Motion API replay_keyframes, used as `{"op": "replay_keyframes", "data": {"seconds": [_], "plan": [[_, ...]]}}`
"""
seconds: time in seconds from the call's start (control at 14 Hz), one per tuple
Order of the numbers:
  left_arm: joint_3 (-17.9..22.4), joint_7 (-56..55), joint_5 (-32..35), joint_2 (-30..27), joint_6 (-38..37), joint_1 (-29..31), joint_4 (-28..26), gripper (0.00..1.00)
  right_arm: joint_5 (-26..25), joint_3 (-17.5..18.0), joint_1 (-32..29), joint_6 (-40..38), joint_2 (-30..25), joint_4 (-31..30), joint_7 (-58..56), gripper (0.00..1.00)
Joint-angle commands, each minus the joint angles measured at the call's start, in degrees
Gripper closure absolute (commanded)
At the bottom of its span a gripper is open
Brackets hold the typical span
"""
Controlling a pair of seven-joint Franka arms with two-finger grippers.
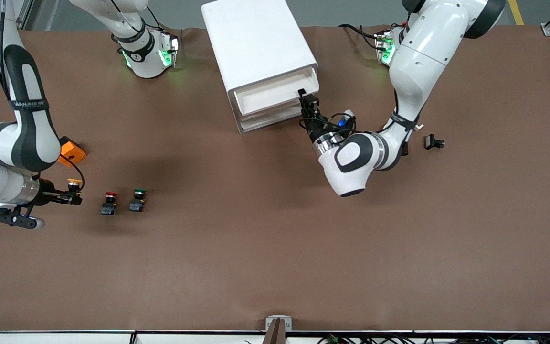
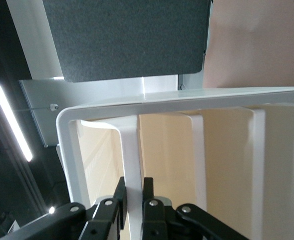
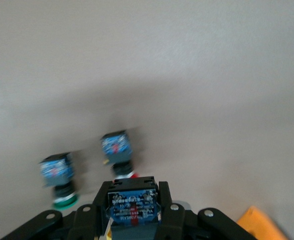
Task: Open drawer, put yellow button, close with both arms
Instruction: 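Grasp the yellow-capped button with the right gripper, then carry the yellow button over the open drawer with the right gripper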
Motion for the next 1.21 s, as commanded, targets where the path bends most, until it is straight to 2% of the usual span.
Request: {"op": "replay_keyframes", "data": {"seconds": [0.0, 0.14, 0.29, 0.5, 0.64, 0.79, 0.86, 0.93, 1.0, 1.07, 1.14], "plan": [[1.0, 1.5, 0.0, -0.3, 1.9, 2.5, -0.4, 0.88, 0.7, 0.0, 3.1, -7.8, -4.5, 1.9, 8.6, 1.0], [1.0, 1.5, -1.2, -0.2, 2.7, 3.8, 0.2, 0.87, 1.2, 0.0, 6.4, -13.7, -8.7, 1.7, 15.7, 1.0], [1.0, 1.6, -1.9, -0.2, 2.9, 4.6, 0.5, 0.87, 4.0, -0.1, 9.5, -18.0, -12.1, 1.5, 24.1, 1.0], [1.0, 1.6, -2.8, -0.2, 3.0, 5.9, 0.9, 0.87, 5.1, 0.0, 15.2, -20.5, -17.4, 1.5, 35.0, 1.0], [1.0, 1.7, -4.0, -0.1, 3.0, 6.7, 0.9, 0.86, 5.8, 0.0, 23.5, -21.2, -20.1, 1.5, 50.2, 1.0], [1.0, 1.8, -3.9, 0.2, 3.7, 7.0, 0.9, 0.85, 5.5, -0.1, 31.5, -20.8, -20.5, 1.6, 62.5, 1.0], [1.0, 2.2, -3.7, 0.1, 3.8, 7.0, 0.9, 0.82, 5.8, 0.0, 33.8, -20.7, -20.5, 1.6, 66.5, 1.0], [1.0, 2.6, -3.6, 0.1, 3.8, 6.9, 0.9, 0.74, 5.8, 0.4, 36.8, -20.6, -20.6, 1.7, 68.4, 1.0], [1.0, 2.7, -3.5, 0.1, 4.2, 6.9, 0.9, 0.62, 5.8, 0.4, 39.7, -20.2, -20.6, 1.8, 70.3, 1.0], [1.0, 2.9, -3.3, 0.1, 4.9, 6.9, 0.9, 0.54, 5.8, 0.5, 42.1, -19.6, -20.6, 1.9, 73.9, 1.0], [1.0, 3.2, -3.1, -0.1, 5.4, 6.7, 1.0, 0.36, 5.8, 0.5, 45.3, -18.6, -20.5, 1.8, 78.1, 1.0]]}}
